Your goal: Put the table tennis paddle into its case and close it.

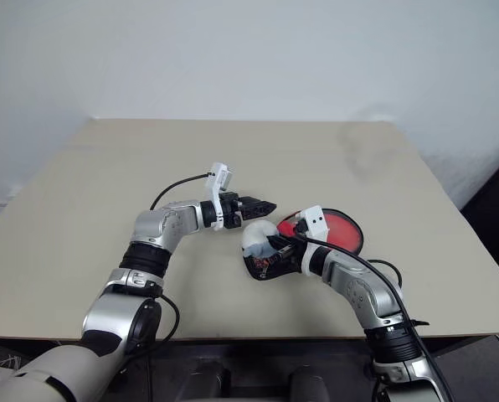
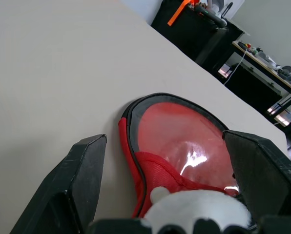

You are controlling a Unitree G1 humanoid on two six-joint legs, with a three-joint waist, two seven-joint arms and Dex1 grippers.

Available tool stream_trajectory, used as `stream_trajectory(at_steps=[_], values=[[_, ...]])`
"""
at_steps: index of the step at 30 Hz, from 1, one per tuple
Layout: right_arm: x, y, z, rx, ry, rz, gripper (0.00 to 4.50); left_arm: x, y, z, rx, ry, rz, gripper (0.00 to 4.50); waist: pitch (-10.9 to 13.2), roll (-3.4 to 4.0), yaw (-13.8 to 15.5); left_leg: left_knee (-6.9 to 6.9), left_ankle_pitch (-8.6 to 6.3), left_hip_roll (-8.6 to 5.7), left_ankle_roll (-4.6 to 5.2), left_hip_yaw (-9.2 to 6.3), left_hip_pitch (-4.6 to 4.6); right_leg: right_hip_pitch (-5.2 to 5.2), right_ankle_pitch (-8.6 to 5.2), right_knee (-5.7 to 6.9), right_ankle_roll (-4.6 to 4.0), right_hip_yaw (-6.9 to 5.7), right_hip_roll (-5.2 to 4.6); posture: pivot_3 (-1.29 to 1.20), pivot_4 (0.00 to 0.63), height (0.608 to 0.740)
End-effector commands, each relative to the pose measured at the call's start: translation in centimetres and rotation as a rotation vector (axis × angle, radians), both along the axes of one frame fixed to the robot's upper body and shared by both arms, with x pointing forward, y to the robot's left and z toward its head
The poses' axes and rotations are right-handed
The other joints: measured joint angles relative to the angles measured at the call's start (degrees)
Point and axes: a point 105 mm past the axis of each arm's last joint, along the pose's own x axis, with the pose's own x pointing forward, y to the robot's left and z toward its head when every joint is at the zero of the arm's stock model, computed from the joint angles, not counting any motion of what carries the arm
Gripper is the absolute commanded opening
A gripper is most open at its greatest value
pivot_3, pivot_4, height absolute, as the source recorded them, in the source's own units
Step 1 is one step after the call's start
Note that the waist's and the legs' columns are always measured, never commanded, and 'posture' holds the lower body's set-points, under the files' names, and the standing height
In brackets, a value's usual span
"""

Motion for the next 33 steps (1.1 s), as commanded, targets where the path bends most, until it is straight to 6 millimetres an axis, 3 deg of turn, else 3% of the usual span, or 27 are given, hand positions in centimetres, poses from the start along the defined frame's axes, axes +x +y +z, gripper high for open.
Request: stream_trajectory(at_steps=[1, 2, 3, 14, 21, 28, 33], values=[[1.0, -1.7, 1.2, 0.009, -0.035, -0.074, 0.01, 0.1, 0.2, 1.2, 0.002, -0.055, 0.002, 4.03, 0.00, 0.00, 0.03, 0.01, 0.01, 0.00, -0.01, 0.00, 0.00, 0.01, 0.00, 0.00, 0.00, 0.01, 0.00, 0.00, 0.000, 0.740], [0.9, -1.9, 1.2, 0.012, -0.030, -0.073, 0.01, 0.2, 0.4, 1.0, 0.017, -0.054, 0.010, 4.03, 0.00, 0.00, 0.04, 0.01, 0.02, 0.00, -0.03, 0.00, 0.01, 0.02, 0.00, 0.00, -0.01, 0.01, 0.00, 0.00, 0.000, 0.740], [0.8, -2.1, 1.2, 0.014, -0.027, -0.072, 0.60, 0.2, 0.5, 0.7, 0.029, -0.054, 0.016, 4.03, 0.00, 0.00, 0.04, 0.01, 0.04, 0.00, -0.06, 0.00, 0.01, 0.03, 0.00, 0.00, -0.01, 0.01, 0.00, 0.00, 0.000, 0.740], [-0.2, -2.5, 3.7, 0.118, -0.070, -0.041, 4.38, 0.2, 1.5, 0.1, 0.034, -0.040, 0.038, 4.03, 0.00, 0.01, -0.13, -0.03, 0.11, 0.00, -0.06, 0.00, 0.04, -0.02, 0.04, 0.05, -0.07, 0.02, 0.00, 0.00, 0.000, 0.740], [0.7, -4.5, 5.1, 0.275, -0.077, -0.133, 4.38, 0.9, 3.3, 1.2, -0.025, -0.023, 0.087, 4.03, 0.00, 0.02, -0.13, -0.06, 0.12, 0.00, -0.05, 0.00, 0.04, -0.02, 0.04, 0.03, -0.07, 0.02, 0.01, 0.00, 0.000, 0.740], [0.6, -6.2, 4.7, 0.256, -0.093, -0.139, 4.38, 0.6, 6.3, 0.4, 0.095, -0.104, 0.092, 4.03, -0.01, 0.06, -0.14, -0.06, 0.11, 0.00, -0.06, 0.03, 0.07, -0.01, 0.04, 0.04, -0.08, 0.05, 0.00, 0.00, 0.000, 0.740], [0.1, -9.6, 4.6, 0.194, -0.129, -0.116, 4.38, -2.2, 9.6, -2.3, 0.281, -0.175, -0.005, 4.03, -0.01, 0.06, -0.27, -0.14, 0.11, 0.00, -0.06, 0.08, 0.08, -0.03, 0.04, 0.01, -0.09, 0.11, 0.00, 0.00, 0.000, 0.740]])
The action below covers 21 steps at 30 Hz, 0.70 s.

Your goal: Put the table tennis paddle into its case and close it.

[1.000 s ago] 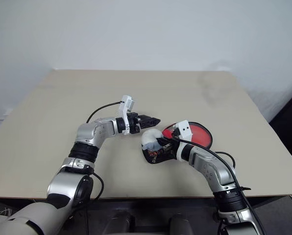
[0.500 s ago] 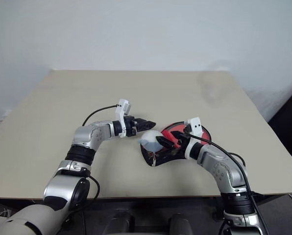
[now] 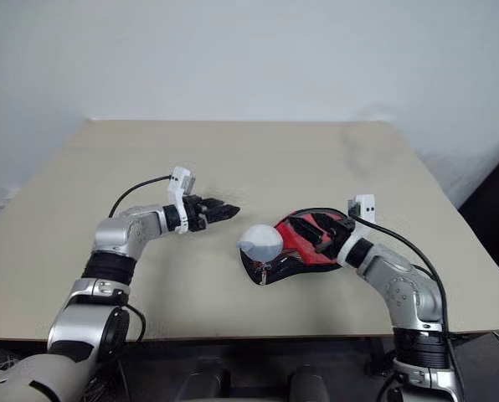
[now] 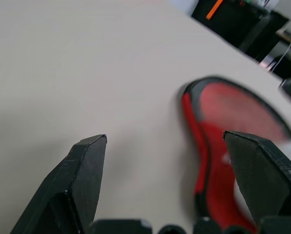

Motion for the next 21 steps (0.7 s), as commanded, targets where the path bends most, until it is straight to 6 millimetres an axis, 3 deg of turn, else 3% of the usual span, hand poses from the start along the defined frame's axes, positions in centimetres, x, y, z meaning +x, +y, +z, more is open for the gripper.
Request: stream_trajectory(at_steps=[1, 11, 21], values=[[0.2, -2.7, 1.3, -0.039, -0.080, -0.021, 4.38, -2.2, 1.3, -0.5, 0.143, -0.069, -0.128, 4.03, 0.01, 0.01, -0.30, -0.02, 0.00, 0.00, 0.00, 0.03, 0.00, -0.02, 0.00, -0.01, 0.00, 0.03, 0.00, 0.00, 0.000, 0.740], [-2.1, -2.9, 1.9, -0.176, -0.106, 0.211, 4.38, -6.3, 6.8, -3.8, 0.228, 0.006, -0.073, 4.03, 0.01, 0.04, -1.05, 0.02, -0.15, 0.03, -0.24, 0.09, 0.20, 0.04, -0.01, -0.01, -0.02, 0.06, -0.02, 0.00, 0.000, 0.740], [-0.2, -2.0, 2.4, -0.171, -0.137, 0.232, 4.38, -8.2, 7.6, -5.7, 0.202, 0.053, 0.008, 4.03, -0.10, 0.20, -1.64, -0.01, -0.12, 0.05, -0.19, 0.12, 0.26, 0.02, 0.00, 0.04, -0.02, 0.10, -0.01, 0.00, 0.000, 0.740]])
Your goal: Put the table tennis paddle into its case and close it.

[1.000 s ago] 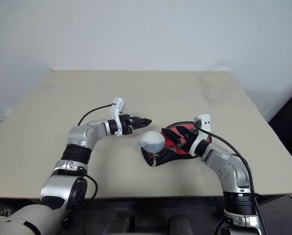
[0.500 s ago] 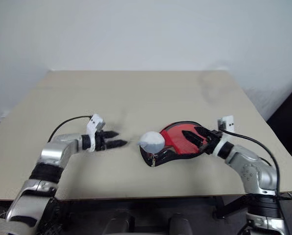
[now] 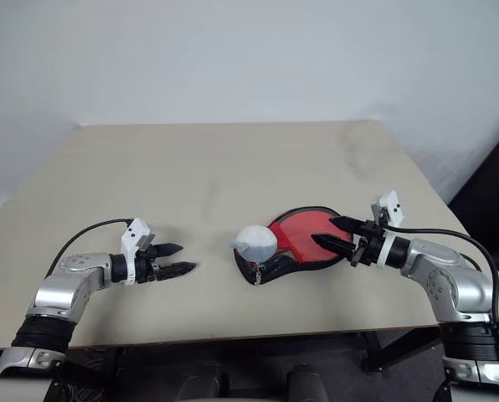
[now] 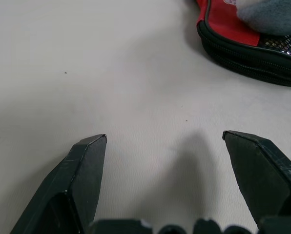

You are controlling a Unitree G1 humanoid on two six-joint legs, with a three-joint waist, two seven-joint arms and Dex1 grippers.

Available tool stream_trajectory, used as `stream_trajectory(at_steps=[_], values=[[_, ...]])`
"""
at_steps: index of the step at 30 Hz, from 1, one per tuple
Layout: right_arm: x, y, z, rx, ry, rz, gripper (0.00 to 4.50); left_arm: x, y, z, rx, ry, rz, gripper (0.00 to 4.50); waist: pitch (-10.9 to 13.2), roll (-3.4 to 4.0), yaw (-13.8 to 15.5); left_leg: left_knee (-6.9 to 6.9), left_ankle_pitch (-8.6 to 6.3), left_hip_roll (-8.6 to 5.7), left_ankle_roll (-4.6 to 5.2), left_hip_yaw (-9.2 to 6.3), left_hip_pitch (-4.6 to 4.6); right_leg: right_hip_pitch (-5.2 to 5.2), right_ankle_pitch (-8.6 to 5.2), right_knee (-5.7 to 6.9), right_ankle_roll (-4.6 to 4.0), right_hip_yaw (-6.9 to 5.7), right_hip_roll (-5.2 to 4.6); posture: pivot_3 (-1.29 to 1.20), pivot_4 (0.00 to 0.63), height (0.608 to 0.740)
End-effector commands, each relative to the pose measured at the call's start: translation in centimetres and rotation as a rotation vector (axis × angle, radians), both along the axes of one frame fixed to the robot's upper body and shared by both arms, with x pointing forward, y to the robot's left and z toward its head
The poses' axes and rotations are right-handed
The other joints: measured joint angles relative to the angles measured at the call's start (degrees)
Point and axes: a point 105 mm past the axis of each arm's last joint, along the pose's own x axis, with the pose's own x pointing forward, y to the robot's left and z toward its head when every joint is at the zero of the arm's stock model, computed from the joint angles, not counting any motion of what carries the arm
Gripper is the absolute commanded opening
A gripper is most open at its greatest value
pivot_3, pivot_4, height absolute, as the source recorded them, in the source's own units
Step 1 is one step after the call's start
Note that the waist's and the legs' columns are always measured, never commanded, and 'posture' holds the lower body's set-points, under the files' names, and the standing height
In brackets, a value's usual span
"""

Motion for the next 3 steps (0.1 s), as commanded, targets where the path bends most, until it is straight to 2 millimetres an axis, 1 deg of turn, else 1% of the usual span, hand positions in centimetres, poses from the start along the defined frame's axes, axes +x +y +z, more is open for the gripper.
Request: stream_trajectory(at_steps=[1, 3], values=[[0.57, 0.60, 1.03, 0.011, -0.046, 0.017, 4.38, -1.08, 0.78, -1.40, 0.007, 0.054, 0.057, 4.03, -0.01, 0.02, -0.06, 0.00, 0.00, 0.00, 0.01, 0.02, 0.01, 0.01, 0.00, 0.00, 0.00, 0.02, 0.00, 0.00, 0.000, 0.740], [0.89, 0.90, 0.90, 0.011, -0.050, 0.022, 4.38, -1.37, 0.62, -1.63, 0.005, 0.060, 0.062, 4.03, -0.02, 0.03, -0.05, 0.00, 0.00, 0.01, 0.00, 0.03, 0.03, 0.00, 0.00, 0.01, 0.00, 0.03, 0.01, 0.00, 0.000, 0.740]])
